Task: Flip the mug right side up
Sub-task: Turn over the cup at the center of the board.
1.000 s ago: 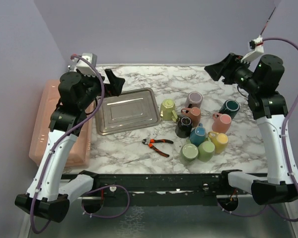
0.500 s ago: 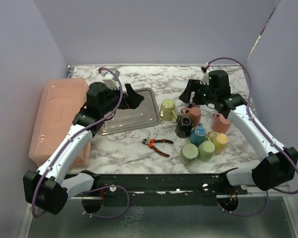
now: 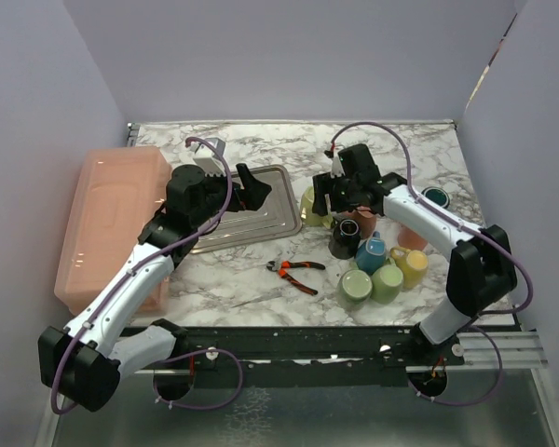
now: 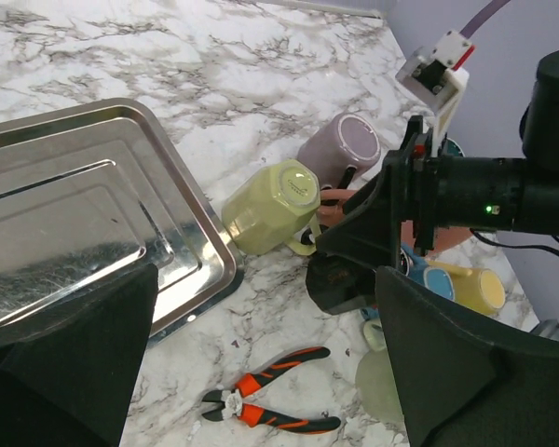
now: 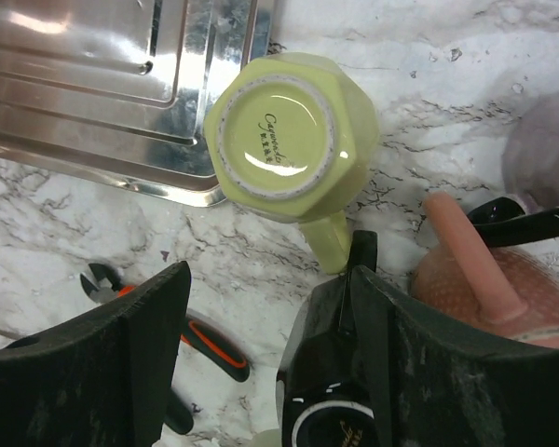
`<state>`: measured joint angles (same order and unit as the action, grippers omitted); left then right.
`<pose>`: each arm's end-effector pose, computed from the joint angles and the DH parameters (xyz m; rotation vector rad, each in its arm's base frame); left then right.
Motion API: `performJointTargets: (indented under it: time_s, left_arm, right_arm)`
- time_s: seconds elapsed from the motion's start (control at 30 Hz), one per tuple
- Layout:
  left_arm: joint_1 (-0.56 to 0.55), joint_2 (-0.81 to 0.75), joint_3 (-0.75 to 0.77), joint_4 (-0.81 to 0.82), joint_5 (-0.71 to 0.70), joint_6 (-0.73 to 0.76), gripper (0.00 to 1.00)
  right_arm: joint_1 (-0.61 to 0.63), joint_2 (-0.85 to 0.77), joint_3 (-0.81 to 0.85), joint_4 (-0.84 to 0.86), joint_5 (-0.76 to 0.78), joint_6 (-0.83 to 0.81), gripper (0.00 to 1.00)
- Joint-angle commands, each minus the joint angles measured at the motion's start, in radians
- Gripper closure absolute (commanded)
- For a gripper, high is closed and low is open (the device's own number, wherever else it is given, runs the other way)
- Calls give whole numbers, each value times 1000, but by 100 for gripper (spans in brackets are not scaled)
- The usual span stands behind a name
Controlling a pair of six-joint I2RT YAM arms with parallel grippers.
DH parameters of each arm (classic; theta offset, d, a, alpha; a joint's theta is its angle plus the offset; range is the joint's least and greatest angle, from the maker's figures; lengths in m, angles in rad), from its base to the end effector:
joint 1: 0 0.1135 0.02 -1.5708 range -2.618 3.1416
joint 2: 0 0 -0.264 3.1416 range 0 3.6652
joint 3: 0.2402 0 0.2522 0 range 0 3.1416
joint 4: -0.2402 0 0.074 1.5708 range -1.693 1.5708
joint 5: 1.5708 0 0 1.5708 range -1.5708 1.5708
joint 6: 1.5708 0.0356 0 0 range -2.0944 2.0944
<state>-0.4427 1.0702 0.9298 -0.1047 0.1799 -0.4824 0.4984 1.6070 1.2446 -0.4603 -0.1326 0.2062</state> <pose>0.2232 -0.1129 0.3438 0.0953 1.8870 -0.8087 0.3089 0.1735 0.2665 -0.4181 2.4049 0.4826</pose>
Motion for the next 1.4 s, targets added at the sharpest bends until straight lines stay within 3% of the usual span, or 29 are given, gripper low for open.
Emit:
performJointTargets:
  time_s: [0.0,0.2,0.53,0.77,0.87,1.0,1.1,1.37]
  left_arm:
    - [-1,-43,-31,11,-85,-24,1]
    - [-1,-43,-38,2,-96,-26,1]
    - [-2,-26,-46,-4,-86,-25,1]
    - [-1,10,-40,-3,-39,-36,1]
    - [-2,10,-47,-3,-39,-40,1]
    - [-2,7,-52,-3,-48,-41,1]
    - [-2,9,-55,-3,-53,-43,1]
    - [-2,6,-62,-3,-53,-50,1]
  right_arm:
    - [22,60,44,-8,92,-70,27]
    - [24,117,60,8,98,-79,32]
    - [23,176,81,39,69,-82,58]
    - [23,200,89,85,21,-21,70]
    - [25,207,88,90,40,-14,70]
    - [44,223,84,81,126,-31,59]
    - [58,234,77,86,206,-38,58]
    - [82,235,59,145,235,-89,72]
